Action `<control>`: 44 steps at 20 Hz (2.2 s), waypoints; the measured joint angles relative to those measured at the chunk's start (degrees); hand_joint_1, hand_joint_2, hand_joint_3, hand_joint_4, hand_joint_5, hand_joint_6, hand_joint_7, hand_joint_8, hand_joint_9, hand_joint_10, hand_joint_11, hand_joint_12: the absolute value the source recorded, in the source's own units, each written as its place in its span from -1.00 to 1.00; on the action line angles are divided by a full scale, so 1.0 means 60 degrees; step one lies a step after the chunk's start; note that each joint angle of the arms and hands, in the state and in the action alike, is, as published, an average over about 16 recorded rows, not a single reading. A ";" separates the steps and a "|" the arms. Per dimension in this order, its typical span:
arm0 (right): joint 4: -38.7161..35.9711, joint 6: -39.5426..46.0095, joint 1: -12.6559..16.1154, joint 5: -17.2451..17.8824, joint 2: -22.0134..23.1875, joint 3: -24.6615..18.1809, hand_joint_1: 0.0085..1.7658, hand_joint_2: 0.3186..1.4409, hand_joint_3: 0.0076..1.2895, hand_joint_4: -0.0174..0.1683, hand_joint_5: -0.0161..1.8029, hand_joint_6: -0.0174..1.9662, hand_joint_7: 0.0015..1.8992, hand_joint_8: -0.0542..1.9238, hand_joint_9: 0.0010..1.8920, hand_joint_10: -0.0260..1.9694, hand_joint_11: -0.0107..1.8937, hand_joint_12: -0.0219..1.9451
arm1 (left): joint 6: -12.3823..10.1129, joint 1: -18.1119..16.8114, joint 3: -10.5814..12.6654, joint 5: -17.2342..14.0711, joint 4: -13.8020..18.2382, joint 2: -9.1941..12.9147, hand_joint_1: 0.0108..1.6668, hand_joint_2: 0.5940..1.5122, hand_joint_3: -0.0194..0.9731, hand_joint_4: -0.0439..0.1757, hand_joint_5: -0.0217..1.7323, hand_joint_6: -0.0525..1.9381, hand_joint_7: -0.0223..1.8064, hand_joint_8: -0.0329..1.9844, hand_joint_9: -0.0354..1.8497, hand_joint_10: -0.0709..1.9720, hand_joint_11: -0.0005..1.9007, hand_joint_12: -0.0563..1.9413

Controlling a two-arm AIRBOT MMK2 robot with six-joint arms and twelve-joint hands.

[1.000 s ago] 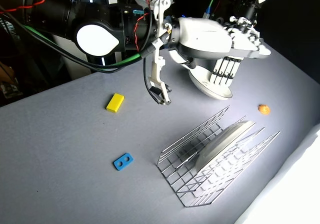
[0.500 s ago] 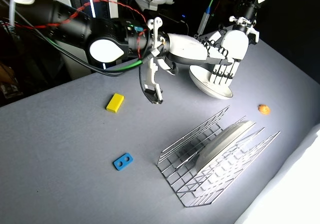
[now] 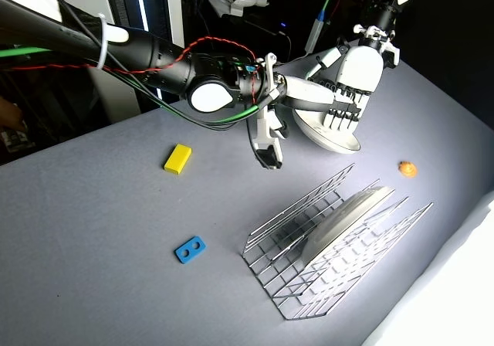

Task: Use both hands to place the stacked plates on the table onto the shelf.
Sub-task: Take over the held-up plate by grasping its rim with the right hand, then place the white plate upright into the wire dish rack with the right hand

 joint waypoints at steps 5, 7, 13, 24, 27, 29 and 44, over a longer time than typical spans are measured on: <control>0.0005 -0.0414 -0.0084 0.0011 -0.0485 0.0485 -0.07 0.21 -0.99 -0.78 -0.82 -0.95 -0.82 -0.92 -0.83 -0.94 -0.94 -0.56 | -0.0024 0.0008 0.0006 -0.0001 0.0004 -0.0003 -0.99 0.10 -0.93 -0.64 -0.97 -0.97 -0.97 -0.98 -0.98 -0.97 -0.96 -0.88; 0.0003 -0.0503 -0.0104 0.0049 -0.0613 0.0619 -0.07 0.23 -0.99 -0.79 -0.72 -0.94 -0.70 -0.91 -0.72 -0.92 -0.89 -0.41 | -0.0040 0.0014 0.0012 -0.0004 -0.0001 -0.0007 -0.99 0.10 -0.93 -0.64 -0.97 -0.97 -0.97 -0.98 -0.99 -0.97 -0.95 -0.89; -0.0023 -0.0647 -0.0085 0.0203 -0.0852 0.0872 0.01 0.30 -0.99 -0.85 -0.40 -0.84 -0.33 -0.78 -0.32 -0.85 -0.66 0.02 | -0.0084 0.0031 0.0039 -0.0018 -0.0063 -0.0022 -0.99 0.11 -0.93 -0.64 -0.97 -0.97 -0.97 -0.98 -0.98 -0.97 -0.96 -0.90; -0.0029 -0.0726 -0.0038 0.0461 -0.0917 0.0973 0.19 0.27 -0.99 -0.94 -0.13 -0.46 0.01 -0.10 0.11 -0.55 -0.25 0.23 | -0.0056 -0.0384 0.0190 0.0126 -0.0523 0.0131 -0.99 0.12 -0.93 -0.61 -0.95 -0.96 -0.95 -0.97 -0.96 -0.95 -0.97 -0.92; -0.0015 -0.0726 -0.0065 0.0519 -0.0848 0.0917 0.20 0.26 -0.99 -0.93 -0.13 -0.39 0.02 0.05 0.13 -0.48 -0.22 0.24 | -0.0023 -0.0673 0.0276 0.0218 -0.0737 0.0233 -0.99 0.12 -0.93 -0.60 -0.94 -0.95 -0.94 -0.96 -0.95 -0.94 -0.97 -0.92; -0.0006 -0.0726 -0.0085 0.0554 -0.0767 0.0843 0.20 0.26 -0.99 -0.92 -0.13 -0.37 0.03 0.07 0.12 -0.44 -0.21 0.24 | 0.0000 -0.0931 0.0356 0.0275 -0.0867 0.0311 -0.99 0.12 -0.93 -0.59 -0.93 -0.95 -0.93 -0.96 -0.94 -0.93 -0.97 -0.92; 0.0705 -0.0649 0.0006 0.0720 0.1245 -0.1160 0.26 0.26 -0.99 -0.69 -0.05 -0.18 0.06 0.04 0.11 -0.43 -0.22 0.22 | 0.0616 -0.3215 0.1001 0.0457 -0.1275 0.0747 -0.99 0.08 -0.93 -0.58 -0.90 -0.93 -0.91 -0.96 -0.92 -0.92 -0.95 -0.92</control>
